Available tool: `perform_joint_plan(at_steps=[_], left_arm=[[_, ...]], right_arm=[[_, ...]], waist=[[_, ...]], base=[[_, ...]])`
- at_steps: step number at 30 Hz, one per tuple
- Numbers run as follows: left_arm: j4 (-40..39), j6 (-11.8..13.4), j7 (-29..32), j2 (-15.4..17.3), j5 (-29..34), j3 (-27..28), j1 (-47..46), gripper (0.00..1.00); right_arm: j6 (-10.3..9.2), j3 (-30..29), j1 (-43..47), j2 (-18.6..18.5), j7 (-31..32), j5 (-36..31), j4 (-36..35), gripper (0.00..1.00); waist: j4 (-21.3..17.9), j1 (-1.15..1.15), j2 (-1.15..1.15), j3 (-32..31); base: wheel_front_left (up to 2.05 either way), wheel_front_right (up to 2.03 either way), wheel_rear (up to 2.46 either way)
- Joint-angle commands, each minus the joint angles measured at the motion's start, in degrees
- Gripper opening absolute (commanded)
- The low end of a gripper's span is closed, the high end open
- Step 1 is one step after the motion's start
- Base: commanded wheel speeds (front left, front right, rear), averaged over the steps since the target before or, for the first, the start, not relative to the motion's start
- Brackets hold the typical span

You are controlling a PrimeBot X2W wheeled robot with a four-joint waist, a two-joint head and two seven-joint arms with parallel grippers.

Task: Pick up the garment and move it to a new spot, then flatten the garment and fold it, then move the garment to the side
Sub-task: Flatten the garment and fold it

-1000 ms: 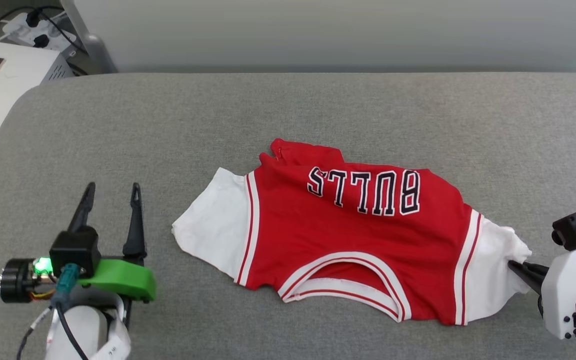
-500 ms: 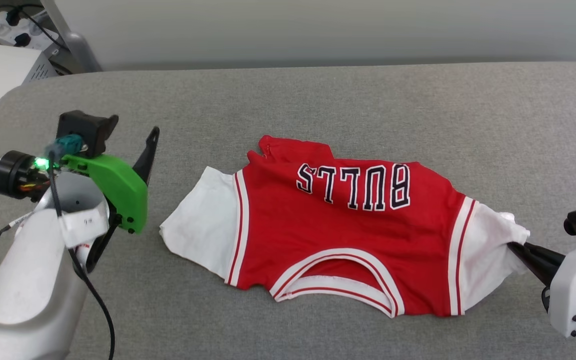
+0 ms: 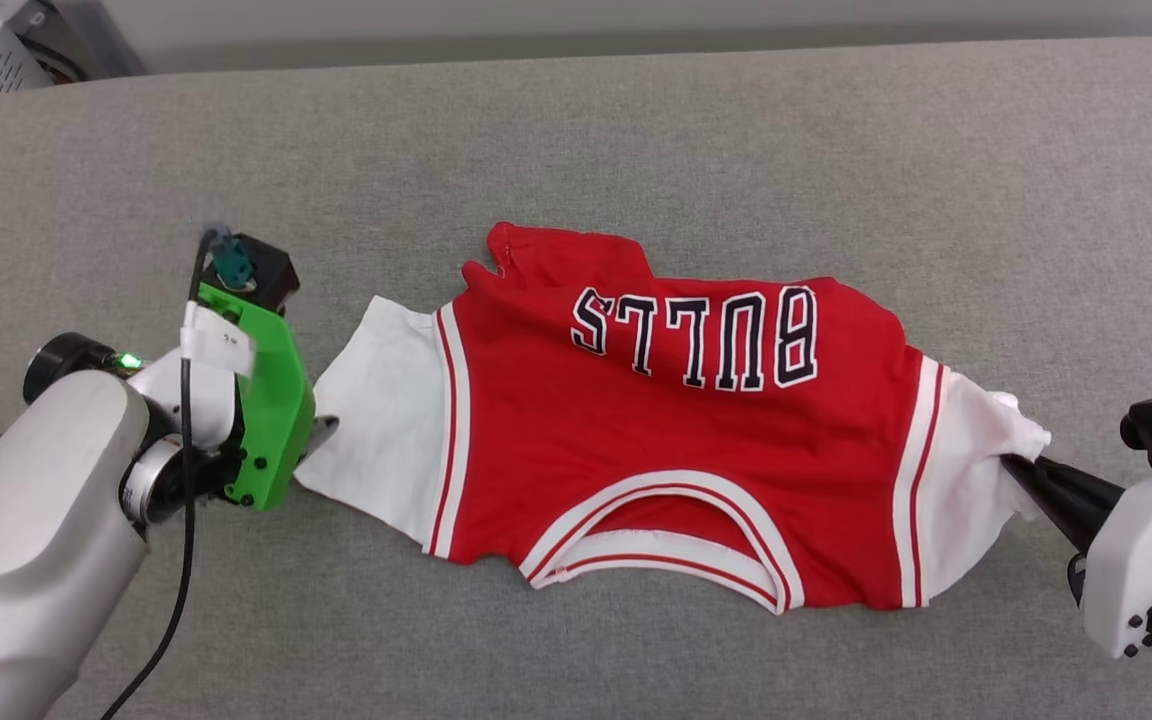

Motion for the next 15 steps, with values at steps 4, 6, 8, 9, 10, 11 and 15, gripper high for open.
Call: perform_joint_plan(at_steps=[4,6,8,9,10,11,15], left_arm=[[2.81,-0.15,2.91,1.99,-4.36,-6.54,-1.55,1.00],[4.33,-0.15,2.35,1.88,-5.13,-8.28,-1.55,1.00],[6.17,-0.15,1.29,1.20,-6.02,-9.12,-1.49,1.00],[6.80,-0.15,1.02,0.99,-6.22,-9.78,-1.50,1.00],[7.57,-0.15,0.43,0.83,-6.28,-10.51,-1.65,1.00],[8.35,-0.15,0.02,0.67,-6.51,-11.30,-1.75,1.00],[9.82,-0.15,-2.78,0.52,-7.58,-13.20,-2.69,0.00]], right_arm=[[-0.03,-0.01,-1.72,0.86,0.14,-0.61,-0.48,0.00],[-0.03,0.27,-2.28,1.06,-0.02,-0.65,-0.35,0.00],[-0.03,0.52,-2.65,1.15,-0.14,-0.64,-0.14,0.00],[-0.03,0.61,-2.78,1.17,-0.18,-0.60,-0.06,0.00],[-0.03,0.72,-2.93,1.18,-0.22,-0.57,0.04,0.00],[-0.03,0.82,-3.06,1.18,-0.26,-0.54,0.14,0.00],[-0.03,0.98,-3.09,1.14,-0.46,-0.41,0.58,0.00]], waist=[[-1.32,0.00,0.00,3.12],[-1.47,0.00,0.00,3.72],[-1.48,0.00,0.00,4.03],[-1.47,0.00,0.00,4.12],[-1.47,0.00,0.00,4.22],[-1.46,0.00,0.00,4.25],[-1.10,0.00,0.00,3.78]], base=[[0.00,0.00,0.00],[0.00,0.00,0.00],[0.00,0.00,0.00],[0.00,0.00,0.00],[0.00,0.00,0.00],[0.00,0.00,0.00],[0.00,0.00,0.00]])
